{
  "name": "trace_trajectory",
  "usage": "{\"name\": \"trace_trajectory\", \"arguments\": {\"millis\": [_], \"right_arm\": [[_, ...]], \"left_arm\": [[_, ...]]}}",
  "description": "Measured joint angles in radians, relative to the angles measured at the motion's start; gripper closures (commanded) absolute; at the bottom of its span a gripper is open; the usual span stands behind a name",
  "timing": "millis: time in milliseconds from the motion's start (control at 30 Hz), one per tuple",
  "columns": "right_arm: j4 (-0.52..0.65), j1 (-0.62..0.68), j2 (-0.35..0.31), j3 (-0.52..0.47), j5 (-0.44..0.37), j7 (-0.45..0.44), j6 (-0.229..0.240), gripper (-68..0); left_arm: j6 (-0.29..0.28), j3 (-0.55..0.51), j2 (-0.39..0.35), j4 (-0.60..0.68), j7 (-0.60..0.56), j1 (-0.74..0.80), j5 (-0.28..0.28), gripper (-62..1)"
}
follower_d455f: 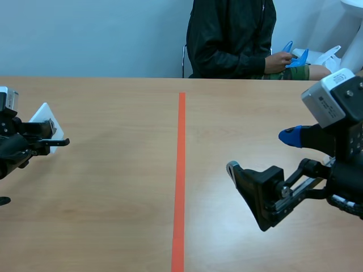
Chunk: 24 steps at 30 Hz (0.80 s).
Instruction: Sort the leaf by its shape. The table is split by an orange tape line. A compound leaf with several leaflets goes to the left side, a simple leaf with one blade goes to the right side. Return to the home posture when a red brick is placed on the table.
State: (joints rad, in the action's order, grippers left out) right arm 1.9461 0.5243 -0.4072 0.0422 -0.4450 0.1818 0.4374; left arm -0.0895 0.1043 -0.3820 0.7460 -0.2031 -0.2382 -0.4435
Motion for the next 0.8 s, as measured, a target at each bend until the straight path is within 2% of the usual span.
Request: {"name": "trace_trajectory", "arguments": {"millis": [167,367,500,633,800], "right_arm": [[0.000,0.000,0.000,0.000,0.000,0.000,0.000,-67.9],[0.000,0.000,0.000,0.000,0.000,0.003,0.000,-67.9],[0.000,0.000,0.000,0.000,0.000,0.003,0.000,-67.9],[0.000,0.000,0.000,0.000,0.000,0.003,0.000,-67.9],[0.000,0.000,0.000,0.000,0.000,0.003,0.000,-67.9]], "left_arm": [[0.000,0.000,0.000,-0.138,-0.078,-0.066,-0.003,-4.0],[0.000,0.000,0.000,-0.256,-0.108,-0.113,-0.003,-4.0],[0.000,0.002,0.000,-0.282,-0.108,-0.116,-0.003,-4.1],[0.000,0.049,0.001,-0.291,-0.108,-0.116,-0.003,-4.6],[0.000,0.064,0.012,-0.291,-0.107,-0.116,-0.003,-9.1]]}}
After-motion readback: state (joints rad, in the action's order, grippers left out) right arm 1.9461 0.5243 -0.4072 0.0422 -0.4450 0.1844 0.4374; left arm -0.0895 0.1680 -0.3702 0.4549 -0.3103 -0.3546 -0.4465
